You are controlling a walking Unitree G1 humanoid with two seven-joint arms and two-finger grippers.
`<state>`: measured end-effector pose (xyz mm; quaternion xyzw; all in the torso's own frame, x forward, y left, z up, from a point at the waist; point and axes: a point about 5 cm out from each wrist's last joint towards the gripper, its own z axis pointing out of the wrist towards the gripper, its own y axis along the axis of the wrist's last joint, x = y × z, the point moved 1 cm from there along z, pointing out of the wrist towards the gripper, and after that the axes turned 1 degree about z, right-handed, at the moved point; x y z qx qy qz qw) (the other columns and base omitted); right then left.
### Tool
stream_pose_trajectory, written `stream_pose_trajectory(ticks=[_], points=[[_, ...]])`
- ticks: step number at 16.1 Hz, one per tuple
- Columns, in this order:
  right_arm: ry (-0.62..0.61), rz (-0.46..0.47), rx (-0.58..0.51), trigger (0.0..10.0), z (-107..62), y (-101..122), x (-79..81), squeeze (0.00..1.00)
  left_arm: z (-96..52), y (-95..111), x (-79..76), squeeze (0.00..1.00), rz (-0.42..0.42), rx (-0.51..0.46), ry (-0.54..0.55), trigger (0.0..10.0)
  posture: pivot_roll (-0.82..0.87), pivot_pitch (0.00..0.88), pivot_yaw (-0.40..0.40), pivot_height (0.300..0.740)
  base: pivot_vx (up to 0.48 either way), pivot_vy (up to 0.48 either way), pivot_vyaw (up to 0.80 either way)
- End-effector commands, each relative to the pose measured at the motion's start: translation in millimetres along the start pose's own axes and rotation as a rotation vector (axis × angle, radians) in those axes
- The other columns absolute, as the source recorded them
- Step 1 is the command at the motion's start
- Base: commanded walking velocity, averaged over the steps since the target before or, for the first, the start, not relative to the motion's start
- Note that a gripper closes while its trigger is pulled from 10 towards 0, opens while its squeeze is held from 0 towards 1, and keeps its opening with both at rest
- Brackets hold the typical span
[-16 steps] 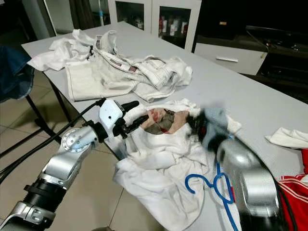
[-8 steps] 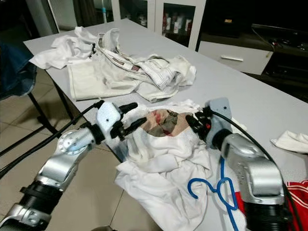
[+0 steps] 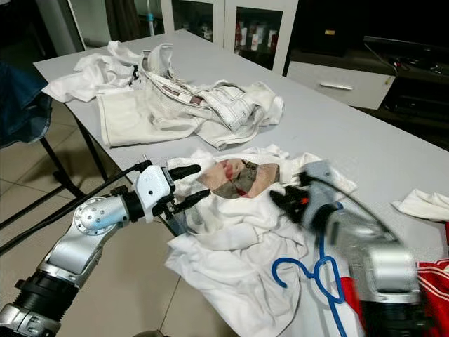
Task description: Hang hanger
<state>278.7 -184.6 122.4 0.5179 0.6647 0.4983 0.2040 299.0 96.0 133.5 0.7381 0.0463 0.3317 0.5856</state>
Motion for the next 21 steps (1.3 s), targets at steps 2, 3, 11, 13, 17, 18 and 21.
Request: stream_pose_trajectory(ticks=[2, 3, 11, 13, 17, 18, 21], points=[[0.097, 0.045, 0.020, 10.0, 7.5, -2.6, 17.0, 0.00, 2.5, 1.9, -5.4, 0.00, 0.022, -0.007, -0.031, 10.0, 0.01, 0.000, 0.010, 0.723, 0.000, 0.000, 0.00], [0.144, 0.063, 0.022, 0.0, 13.6, -6.6, 27.5, 0.00, 3.8, 2.2, -5.5, 0.00, 0.028, -0.009, -0.035, 10.0, 0.01, 0.000, 0.012, 0.723, 0.000, 0.000, 0.00], [0.421, 0.047, -0.274, 0.0, -30.5, 35.0, 49.6, 0.00, 10.9, 4.2, -3.3, 0.00, 0.037, -0.023, -0.026, 10.0, -0.02, 0.000, 0.012, 0.723, 0.000, 0.000, 0.00], [0.493, 0.053, -0.271, 0.0, -52.3, 22.0, 53.4, 0.00, 12.7, 4.9, -0.6, 0.00, 0.036, -0.030, -0.011, 10.0, -0.02, 0.000, 0.011, 0.723, 0.000, 0.000, 0.00], [0.359, 0.056, -0.161, 0.0, -60.6, -14.7, 27.4, 0.00, 13.9, 6.0, -2.3, 0.00, 0.024, -0.044, -0.017, 10.0, -0.04, 0.000, 0.011, 0.723, 0.000, 0.000, 0.00], [0.335, 0.053, -0.132, 0.0, -62.7, -23.7, 20.5, 0.00, 14.2, 6.3, -2.0, 0.00, 0.020, -0.047, -0.016, 10.0, -0.03, 0.000, 0.012, 0.723, 0.000, 0.000, 0.00], [0.379, -0.046, -0.027, 0.0, -71.3, -43.8, 23.7, 0.00, 12.0, 9.0, 5.2, 0.00, -0.008, -0.064, 0.014, 10.0, -0.03, 0.000, 0.012, 0.723, 0.000, 0.000, 0.00]])
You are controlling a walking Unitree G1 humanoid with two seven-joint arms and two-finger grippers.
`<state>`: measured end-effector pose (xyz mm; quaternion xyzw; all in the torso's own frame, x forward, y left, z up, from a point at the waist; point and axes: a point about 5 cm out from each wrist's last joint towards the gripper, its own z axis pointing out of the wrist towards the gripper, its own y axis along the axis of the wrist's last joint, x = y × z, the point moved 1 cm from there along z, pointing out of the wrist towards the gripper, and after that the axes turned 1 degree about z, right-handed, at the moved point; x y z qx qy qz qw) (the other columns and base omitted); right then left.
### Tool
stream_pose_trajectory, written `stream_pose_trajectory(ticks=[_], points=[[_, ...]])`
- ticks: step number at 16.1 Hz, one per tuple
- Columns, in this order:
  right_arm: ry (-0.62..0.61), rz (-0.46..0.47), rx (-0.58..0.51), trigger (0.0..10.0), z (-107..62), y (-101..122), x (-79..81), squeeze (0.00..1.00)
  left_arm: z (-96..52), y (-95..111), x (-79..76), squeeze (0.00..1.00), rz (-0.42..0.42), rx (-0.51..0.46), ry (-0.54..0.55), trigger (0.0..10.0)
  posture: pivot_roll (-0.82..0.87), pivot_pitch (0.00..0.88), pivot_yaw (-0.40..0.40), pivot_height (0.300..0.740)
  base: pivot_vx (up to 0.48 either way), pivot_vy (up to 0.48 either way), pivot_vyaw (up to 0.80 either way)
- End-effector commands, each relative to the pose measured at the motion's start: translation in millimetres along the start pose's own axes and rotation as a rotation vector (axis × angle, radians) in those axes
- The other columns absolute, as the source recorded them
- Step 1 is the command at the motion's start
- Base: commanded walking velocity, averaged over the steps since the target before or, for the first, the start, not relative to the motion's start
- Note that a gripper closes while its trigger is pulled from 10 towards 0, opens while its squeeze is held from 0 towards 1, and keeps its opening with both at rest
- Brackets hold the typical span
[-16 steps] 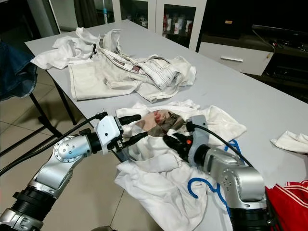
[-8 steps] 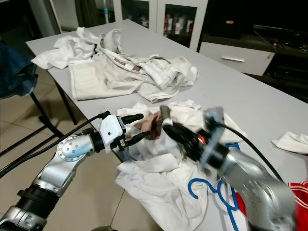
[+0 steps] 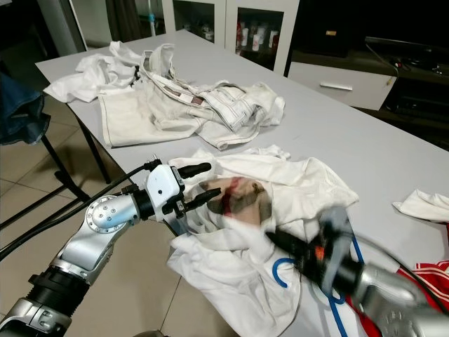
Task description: Hang hanger
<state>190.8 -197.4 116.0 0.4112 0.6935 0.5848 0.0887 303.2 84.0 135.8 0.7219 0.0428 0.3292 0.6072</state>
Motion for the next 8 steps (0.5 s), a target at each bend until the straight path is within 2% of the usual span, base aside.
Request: stream_pose_trajectory(ticks=[1, 6, 7, 8], points=[[0.034, -0.060, 0.054, 0.0, 0.4, -5.7, 4.6, 0.00, -1.5, 5.6, 9.8, 0.00, -0.004, -0.015, 0.025, 10.0, -0.03, 0.000, 0.010, 0.723, 0.000, 0.000, 0.00], [0.187, -0.204, 0.221, 0.0, -9.5, -19.1, 20.9, 0.00, -3.1, 7.4, 17.9, 0.00, -0.015, -0.018, 0.052, 10.0, -0.02, 0.000, 0.013, 0.723, 0.000, 0.000, 0.00], [0.175, -0.222, 0.245, 10.0, -11.3, -20.3, 18.3, 0.00, -3.1, 7.4, 17.9, 0.00, -0.016, -0.018, 0.052, 10.0, -0.02, 0.000, 0.014, 0.723, 0.000, 0.000, 0.00], [0.164, -0.239, 0.265, 10.0, -15.1, -19.5, 14.6, 0.00, -3.2, 7.4, 17.9, 0.00, -0.018, -0.018, 0.051, 10.0, -0.02, 0.000, 0.016, 0.723, 0.000, 0.000, 0.00]])
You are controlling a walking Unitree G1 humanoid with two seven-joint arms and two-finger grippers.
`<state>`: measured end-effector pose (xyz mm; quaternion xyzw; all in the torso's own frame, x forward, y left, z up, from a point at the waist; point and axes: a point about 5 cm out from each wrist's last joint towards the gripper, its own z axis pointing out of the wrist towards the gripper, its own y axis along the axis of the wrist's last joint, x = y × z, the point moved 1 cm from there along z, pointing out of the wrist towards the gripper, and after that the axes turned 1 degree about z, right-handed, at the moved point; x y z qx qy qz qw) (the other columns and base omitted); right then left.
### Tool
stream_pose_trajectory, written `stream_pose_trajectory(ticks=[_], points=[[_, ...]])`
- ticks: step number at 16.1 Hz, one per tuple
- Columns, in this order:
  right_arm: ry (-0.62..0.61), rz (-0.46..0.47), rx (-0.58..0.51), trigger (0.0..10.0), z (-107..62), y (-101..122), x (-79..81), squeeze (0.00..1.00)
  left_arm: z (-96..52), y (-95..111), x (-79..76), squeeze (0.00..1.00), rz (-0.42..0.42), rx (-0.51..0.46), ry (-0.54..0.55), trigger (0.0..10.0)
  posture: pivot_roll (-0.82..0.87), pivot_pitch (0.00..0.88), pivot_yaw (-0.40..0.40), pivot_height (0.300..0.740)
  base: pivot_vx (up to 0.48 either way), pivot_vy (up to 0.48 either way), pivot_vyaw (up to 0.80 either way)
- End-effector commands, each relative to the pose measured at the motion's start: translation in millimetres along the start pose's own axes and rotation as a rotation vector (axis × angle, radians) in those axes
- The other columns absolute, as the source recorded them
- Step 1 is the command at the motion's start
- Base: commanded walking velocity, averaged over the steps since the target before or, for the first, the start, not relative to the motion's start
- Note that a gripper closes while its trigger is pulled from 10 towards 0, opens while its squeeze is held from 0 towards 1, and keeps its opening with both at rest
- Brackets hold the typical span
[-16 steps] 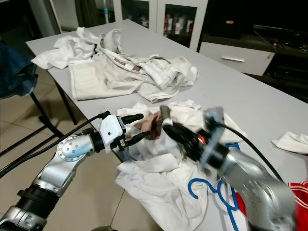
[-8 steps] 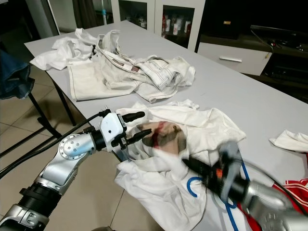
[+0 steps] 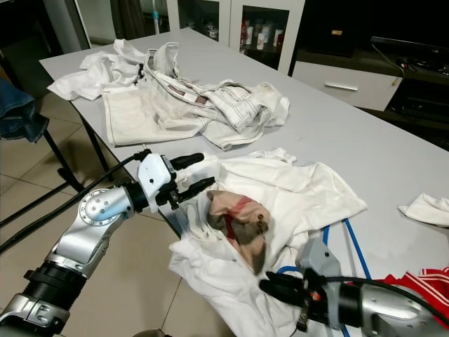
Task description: Hang hanger
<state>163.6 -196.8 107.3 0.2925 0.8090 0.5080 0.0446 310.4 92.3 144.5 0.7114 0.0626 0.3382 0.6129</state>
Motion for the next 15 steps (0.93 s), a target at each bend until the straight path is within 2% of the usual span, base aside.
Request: stream_pose_trajectory(ticks=[1, 2, 3, 4, 5, 7, 8, 11, 12, 15], points=[[0.010, -0.023, -0.025, 10.0, -9.2, 9.9, -1.7, 1.00, 0.5, 4.2, 4.7, 0.00, 0.004, -0.008, 0.007, 10.0, -0.02, 0.000, 0.016, 0.723, 0.000, 0.000, 0.00], [0.016, -0.031, -0.061, 10.0, -14.0, 18.3, -2.7, 1.00, 0.4, 4.2, 4.9, 0.00, 0.004, -0.008, 0.007, 10.0, -0.02, 0.000, 0.016, 0.723, 0.000, 0.000, 0.00], [0.006, -0.042, -0.083, 10.0, -16.7, 24.8, -7.2, 0.00, 0.6, 4.0, 5.1, 0.00, 0.004, -0.007, 0.009, 10.0, -0.01, 0.000, 0.015, 0.723, 0.000, 0.000, 0.00], [-0.011, -0.045, -0.103, 10.0, -17.4, 28.3, -11.5, 0.00, 0.7, 3.8, 5.2, 0.00, 0.005, -0.006, 0.010, 10.0, -0.01, 0.000, 0.014, 0.723, 0.000, 0.000, 0.00], [-0.059, -0.025, -0.171, 10.0, -18.1, 36.7, -21.6, 0.00, 0.8, 3.9, 5.0, 0.00, 0.006, -0.006, 0.012, 10.0, -0.01, 0.000, 0.011, 0.723, 0.000, 0.000, 0.00], [-0.172, 0.072, -0.430, 10.0, -20.5, 68.7, -48.4, 0.00, 1.3, 4.2, 3.6, 0.00, 0.003, -0.009, 0.015, 10.0, -0.01, 0.000, 0.009, 0.723, 0.000, 0.000, 0.00], [-0.197, 0.084, -0.445, 10.0, -18.5, 71.3, -53.5, 0.00, 1.4, 4.0, 3.2, 0.00, 0.001, -0.009, 0.015, 10.0, -0.01, 0.000, 0.011, 0.723, 0.000, 0.000, 0.00], [-0.347, 0.145, -0.359, 10.0, 5.3, 63.3, -78.5, 0.00, 3.1, 3.5, 0.5, 0.00, 0.000, -0.008, 0.011, 10.0, -0.01, 0.000, 0.011, 0.723, 0.000, 0.000, 0.00], [-0.394, 0.154, -0.265, 10.0, 27.7, 54.2, -86.0, 0.00, 4.9, 4.2, 0.1, 0.00, 0.003, -0.010, 0.008, 10.0, 0.00, 0.000, 0.009, 0.723, 0.000, 0.000, 0.00], [-0.467, 0.147, -0.155, 10.0, 53.4, 45.8, -94.9, 0.00, 5.8, 5.4, 0.5, 0.00, 0.007, -0.014, 0.008, 10.0, 0.00, 0.000, 0.005, 0.723, 0.000, 0.000, 0.00]])
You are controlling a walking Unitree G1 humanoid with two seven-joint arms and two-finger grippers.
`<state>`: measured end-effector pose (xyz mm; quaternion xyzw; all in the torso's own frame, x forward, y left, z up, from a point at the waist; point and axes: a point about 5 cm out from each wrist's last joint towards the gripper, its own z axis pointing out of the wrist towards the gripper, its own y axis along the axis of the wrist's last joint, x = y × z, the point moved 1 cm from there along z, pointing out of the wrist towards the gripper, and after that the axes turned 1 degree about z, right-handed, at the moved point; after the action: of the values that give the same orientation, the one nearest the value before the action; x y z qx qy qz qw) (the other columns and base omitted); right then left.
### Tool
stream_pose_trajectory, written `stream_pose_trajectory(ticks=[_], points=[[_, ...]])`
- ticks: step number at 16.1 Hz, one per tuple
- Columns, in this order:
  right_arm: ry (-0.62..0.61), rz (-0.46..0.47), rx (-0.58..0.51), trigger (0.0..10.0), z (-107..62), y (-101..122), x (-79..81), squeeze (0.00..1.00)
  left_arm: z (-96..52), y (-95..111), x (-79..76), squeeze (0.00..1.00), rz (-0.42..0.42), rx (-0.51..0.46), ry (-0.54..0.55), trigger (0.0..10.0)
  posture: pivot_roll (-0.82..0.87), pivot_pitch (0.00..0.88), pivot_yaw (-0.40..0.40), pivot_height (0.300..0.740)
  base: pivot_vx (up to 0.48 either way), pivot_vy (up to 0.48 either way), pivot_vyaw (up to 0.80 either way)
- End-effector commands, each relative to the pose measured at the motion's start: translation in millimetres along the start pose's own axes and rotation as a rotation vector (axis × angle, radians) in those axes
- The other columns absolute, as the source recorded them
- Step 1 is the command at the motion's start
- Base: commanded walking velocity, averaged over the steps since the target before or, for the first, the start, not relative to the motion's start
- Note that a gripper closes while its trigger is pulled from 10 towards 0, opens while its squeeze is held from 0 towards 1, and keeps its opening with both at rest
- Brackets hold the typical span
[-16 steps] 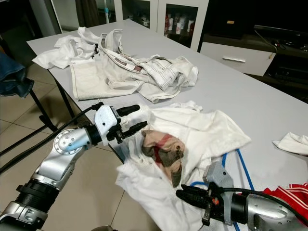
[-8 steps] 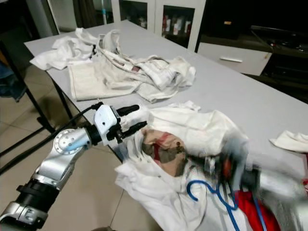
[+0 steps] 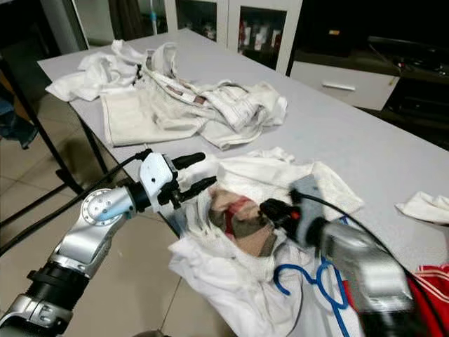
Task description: Hang hanger
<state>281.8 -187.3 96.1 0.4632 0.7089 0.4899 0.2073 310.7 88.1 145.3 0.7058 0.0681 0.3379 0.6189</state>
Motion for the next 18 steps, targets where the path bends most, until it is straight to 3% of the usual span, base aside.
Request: stream_pose_trajectory(ticks=[1, 4, 5, 6, 7, 8, 11, 14, 16, 18], points=[[-0.097, -0.040, 0.015, 10.0, 8.6, 0.8, -6.7, 0.00, 2.5, 4.0, 1.1, 0.00, 0.020, -0.003, -0.003, 10.0, 0.00, 0.000, 0.001, 0.723, 0.000, 0.000, 0.00], [-0.220, -0.077, 0.037, 10.0, 22.2, 0.7, -15.9, 0.00, 2.6, 3.2, -1.5, 0.00, 0.015, -0.004, -0.002, 10.0, 0.00, 0.000, -0.003, 0.723, 0.000, 0.000, 0.00], [-0.209, -0.081, 0.049, 10.0, 26.4, -0.6, -12.5, 0.00, 2.5, 2.9, -2.4, 0.00, 0.013, -0.004, -0.002, 10.0, 0.00, 0.000, -0.003, 0.723, 0.000, 0.000, 0.00], [-0.164, -0.084, 0.050, 1.8, 30.2, -1.1, -4.5, 0.00, 2.6, 2.8, -3.2, 0.00, 0.012, -0.005, -0.004, 10.0, 0.00, 0.000, -0.004, 0.723, 0.000, 0.000, 0.00], [-0.134, -0.084, 0.049, 1.8, 33.2, -1.3, 1.0, 0.00, 2.7, 2.8, -3.6, 0.00, 0.011, -0.005, -0.005, 10.0, 0.00, 0.000, -0.004, 0.723, 0.000, 0.000, 0.00], [-0.072, -0.025, 0.004, 0.0, 35.7, 4.5, 9.8, 0.00, 2.6, 3.0, -3.3, 0.00, 0.010, -0.005, -0.004, 10.0, 0.01, 0.000, -0.004, 0.723, 0.000, 0.000, 0.00], [-0.104, 0.073, -0.120, 0.0, 36.4, 30.0, -0.6, 0.00, 2.0, 2.4, -2.2, 0.00, 0.012, -0.003, -0.001, 10.0, 0.00, 0.000, -0.004, 0.723, 0.000, 0.000, 0.00], [-0.272, 0.123, -0.306, 0.0, 34.1, 72.3, -27.0, 0.00, 4.8, 3.4, -2.7, 0.00, 0.012, -0.008, 0.000, 10.0, 0.00, 0.000, -0.004, 0.723, 0.000, 0.000, 0.00], [-0.353, 0.129, -0.367, 0.0, 29.3, 85.1, -39.1, 0.00, 4.8, 3.9, -3.1, 0.00, 0.012, -0.010, 0.002, 10.0, 0.01, 0.000, -0.009, 0.723, 0.000, 0.000, 0.00], [-0.425, 0.050, -0.359, 0.0, 24.0, 88.3, -49.7, 0.00, 2.5, 2.7, -2.9, 0.00, 0.011, -0.005, 0.009, 10.0, 0.01, 0.000, -0.012, 0.723, 0.000, 0.000, 0.00]])
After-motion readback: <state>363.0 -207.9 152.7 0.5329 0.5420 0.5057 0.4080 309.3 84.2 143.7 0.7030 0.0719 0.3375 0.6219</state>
